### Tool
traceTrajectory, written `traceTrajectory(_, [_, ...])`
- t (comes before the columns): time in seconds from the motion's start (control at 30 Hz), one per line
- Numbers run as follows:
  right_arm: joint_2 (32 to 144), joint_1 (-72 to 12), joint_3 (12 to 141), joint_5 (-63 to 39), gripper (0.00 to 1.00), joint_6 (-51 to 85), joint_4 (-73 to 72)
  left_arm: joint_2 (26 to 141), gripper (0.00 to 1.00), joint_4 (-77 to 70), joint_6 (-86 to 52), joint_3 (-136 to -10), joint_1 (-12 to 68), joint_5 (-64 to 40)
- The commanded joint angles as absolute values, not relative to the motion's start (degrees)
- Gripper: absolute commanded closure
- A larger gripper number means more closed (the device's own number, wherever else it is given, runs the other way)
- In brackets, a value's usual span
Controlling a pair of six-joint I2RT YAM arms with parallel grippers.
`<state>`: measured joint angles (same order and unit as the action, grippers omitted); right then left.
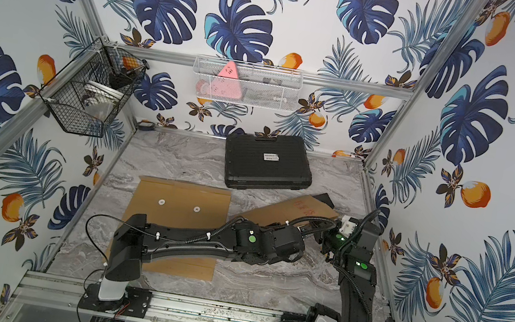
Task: Open the file bag
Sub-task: Pick up the file bag from the file bag.
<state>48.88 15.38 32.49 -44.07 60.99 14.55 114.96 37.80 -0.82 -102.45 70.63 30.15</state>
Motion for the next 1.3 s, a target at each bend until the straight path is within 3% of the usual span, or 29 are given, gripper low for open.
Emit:
traceTrajectory(0.0, [48.78,15.31,33.05,-45.17,1.0,61.02,15.13,116.28,0.53,39.52,1.74,-103.75,70.58,33.6])
traceTrajectory(0.13, [48.78,15.35,33.08,-45.35,1.0,61.08,15.29,118.15,0.56,40.47,2.81,-104.97,70.58,34.78])
traceTrajectory(0.27, [48.65,15.32,33.09,-45.35,1.0,61.02,15.36,119.28,0.67,40.85,3.34,-106.14,70.53,35.46])
traceTrajectory(0.53, [49.3,15.31,33.58,-44.81,1.0,59.18,16.62,119.11,0.99,40.78,3.03,-106.44,70.53,36.2])
traceTrajectory(0.7, [49.0,15.33,34.82,-44.24,1.0,58.05,17.53,117.89,1.0,40.5,3.34,-105.64,70.51,37.43])
traceTrajectory(0.73, [48.96,15.3,35.36,-44.13,0.98,57.57,17.74,117.44,1.0,40.6,3.36,-105.6,70.43,37.44])
traceTrajectory(0.83, [48.49,15.34,38.45,-42.42,0.72,54.34,20.28,115.45,1.0,41.16,2.67,-106.06,69.81,36.77])
traceTrajectory(0.97, [48.16,15.32,42.65,-40.35,0.52,51.3,21.88,111.18,1.0,43.38,0.51,-107.41,67.94,34.45])
traceTrajectory(1.27, [47.61,15.3,49.11,-42.22,0.25,48.32,17.49,103.72,1.0,48.97,-1.49,-111.39,62.14,28.05])
